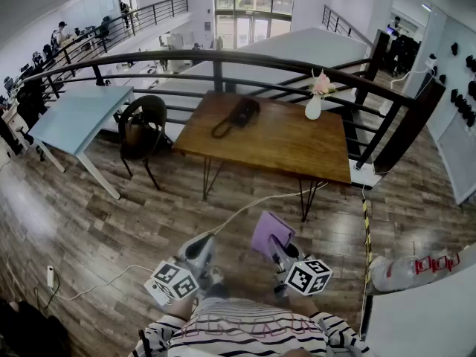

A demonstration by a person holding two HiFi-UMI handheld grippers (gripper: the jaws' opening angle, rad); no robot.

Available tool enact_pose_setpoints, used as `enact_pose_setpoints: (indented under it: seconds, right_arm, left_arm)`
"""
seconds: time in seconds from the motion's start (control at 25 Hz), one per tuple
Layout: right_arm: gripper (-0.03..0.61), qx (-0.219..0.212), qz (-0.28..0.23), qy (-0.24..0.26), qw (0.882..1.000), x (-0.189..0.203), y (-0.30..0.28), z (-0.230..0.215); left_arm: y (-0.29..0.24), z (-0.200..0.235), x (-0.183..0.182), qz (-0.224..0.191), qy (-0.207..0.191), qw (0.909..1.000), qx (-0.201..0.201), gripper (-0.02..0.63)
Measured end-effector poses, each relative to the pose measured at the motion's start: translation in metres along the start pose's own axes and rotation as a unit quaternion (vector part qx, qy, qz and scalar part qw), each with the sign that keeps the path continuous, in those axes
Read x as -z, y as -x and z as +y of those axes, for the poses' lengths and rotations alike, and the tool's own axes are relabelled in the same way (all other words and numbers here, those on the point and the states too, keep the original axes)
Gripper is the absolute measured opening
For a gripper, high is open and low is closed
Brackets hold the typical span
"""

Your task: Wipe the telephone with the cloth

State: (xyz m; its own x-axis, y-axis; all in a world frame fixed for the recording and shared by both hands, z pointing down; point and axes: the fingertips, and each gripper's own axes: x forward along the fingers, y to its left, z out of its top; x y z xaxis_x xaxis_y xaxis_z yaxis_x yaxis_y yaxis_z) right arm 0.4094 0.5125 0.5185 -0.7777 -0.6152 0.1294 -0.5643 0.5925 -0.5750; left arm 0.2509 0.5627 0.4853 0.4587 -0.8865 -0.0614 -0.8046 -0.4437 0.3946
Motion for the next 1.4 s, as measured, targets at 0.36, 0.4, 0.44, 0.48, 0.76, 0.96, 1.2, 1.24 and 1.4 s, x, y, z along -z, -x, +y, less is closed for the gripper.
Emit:
enact_pose_setpoints:
  seconds: [0.36,0.4,0.44,0.48,0.76,0.96,1.2,1.24,1.4]
  right_arm:
    - [0.043,0.001,-0.001,-0.011,1.000,0.002,-0.013,0.002]
    - [0.043,0.003,-0.001,-0.012,1.000,0.001,-0.017,0.000]
    - [0.043,0.006,-0.001,-0.012,1.000,0.000,-0.022,-0.002]
    - [0.043,0.009,-0.001,-0.012,1.000,-0.001,-0.028,-0.005]
    - [0.043,0.025,0.000,-0.017,1.000,-0.016,-0.099,-0.012]
    - [0.043,0.041,-0.004,-0.027,0.999,-0.027,-0.165,-0.009]
    - [0.043,0.056,-0.019,-0.041,0.997,-0.034,-0.246,-0.001]
    - [0.043,0.058,-0.022,-0.043,0.997,-0.034,-0.258,0.000]
    - [0.043,0.074,-0.034,-0.050,0.995,-0.039,-0.300,0.001]
  left_arm:
    - [-0.001,0.015,-0.004,-0.003,0.008,1.0000,0.005,-0.003]
    - [-0.004,0.019,-0.005,-0.005,0.010,0.9999,0.007,-0.003]
    - [-0.008,0.024,-0.006,-0.006,0.013,0.9999,0.009,-0.003]
    - [-0.011,0.030,-0.007,-0.006,0.016,0.9998,0.010,-0.003]
    - [-0.043,0.096,-0.036,0.000,0.026,0.9994,0.024,-0.003]
    - [-0.061,0.159,-0.068,0.015,0.024,0.9990,0.036,-0.003]
    - [-0.078,0.235,-0.103,0.035,0.018,0.9977,0.056,-0.003]
    - [-0.081,0.247,-0.108,0.037,0.017,0.9974,0.059,-0.003]
    - [-0.091,0.294,-0.126,0.048,0.021,0.9966,0.064,-0.003]
